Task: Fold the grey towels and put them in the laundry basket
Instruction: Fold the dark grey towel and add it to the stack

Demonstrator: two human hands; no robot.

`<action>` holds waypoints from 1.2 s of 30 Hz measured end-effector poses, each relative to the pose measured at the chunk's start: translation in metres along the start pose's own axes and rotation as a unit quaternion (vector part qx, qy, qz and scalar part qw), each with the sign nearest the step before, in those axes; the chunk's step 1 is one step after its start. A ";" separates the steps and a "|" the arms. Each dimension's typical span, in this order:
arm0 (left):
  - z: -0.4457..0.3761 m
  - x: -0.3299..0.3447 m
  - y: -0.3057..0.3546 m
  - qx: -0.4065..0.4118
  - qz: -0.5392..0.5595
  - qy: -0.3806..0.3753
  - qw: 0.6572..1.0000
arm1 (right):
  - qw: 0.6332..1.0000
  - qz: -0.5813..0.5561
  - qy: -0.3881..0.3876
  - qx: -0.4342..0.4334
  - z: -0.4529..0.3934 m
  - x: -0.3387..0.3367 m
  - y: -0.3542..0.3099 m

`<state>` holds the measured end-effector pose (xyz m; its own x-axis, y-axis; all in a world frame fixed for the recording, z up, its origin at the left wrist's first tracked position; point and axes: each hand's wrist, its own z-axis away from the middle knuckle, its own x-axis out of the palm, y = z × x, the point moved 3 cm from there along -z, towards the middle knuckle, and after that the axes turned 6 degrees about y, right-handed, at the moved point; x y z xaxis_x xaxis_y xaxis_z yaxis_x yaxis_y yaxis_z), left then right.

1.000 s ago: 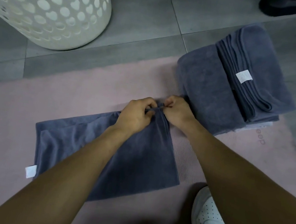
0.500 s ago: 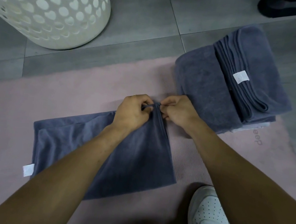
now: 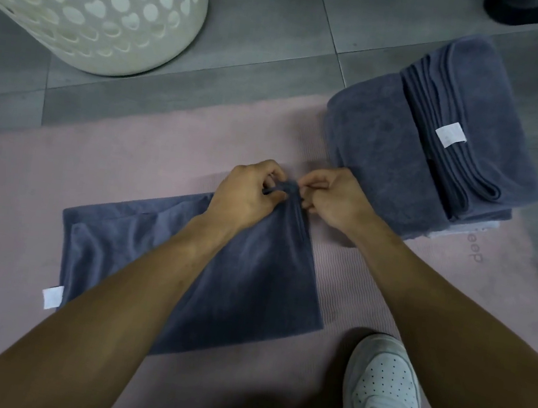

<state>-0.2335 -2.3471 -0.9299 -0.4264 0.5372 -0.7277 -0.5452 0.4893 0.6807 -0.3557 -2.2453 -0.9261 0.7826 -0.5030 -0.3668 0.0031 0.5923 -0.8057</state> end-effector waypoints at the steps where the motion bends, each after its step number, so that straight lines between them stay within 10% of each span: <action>1: -0.001 0.001 0.001 0.017 -0.025 -0.016 0.999 | 1.000 -0.008 -0.004 -0.002 0.000 -0.001 -0.001; 10: 0.004 0.004 -0.001 0.047 -0.049 0.010 0.998 | 0.999 0.013 0.028 0.010 0.000 -0.005 0.009; 21: 0.094 -0.107 -0.004 -0.099 0.054 0.102 0.988 | 0.924 0.316 -0.215 -0.031 0.096 0.009 -0.027; 36: 0.251 -0.274 0.098 -0.062 0.001 0.214 0.975 | 0.966 0.158 -0.189 -0.078 0.278 0.023 -0.073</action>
<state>0.0112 -2.2738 -0.6428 -0.6758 0.1891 -0.7124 -0.6154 0.3871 0.6866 -0.1648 -2.1252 -0.7460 0.9005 -0.0290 -0.4338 -0.3445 0.5612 -0.7526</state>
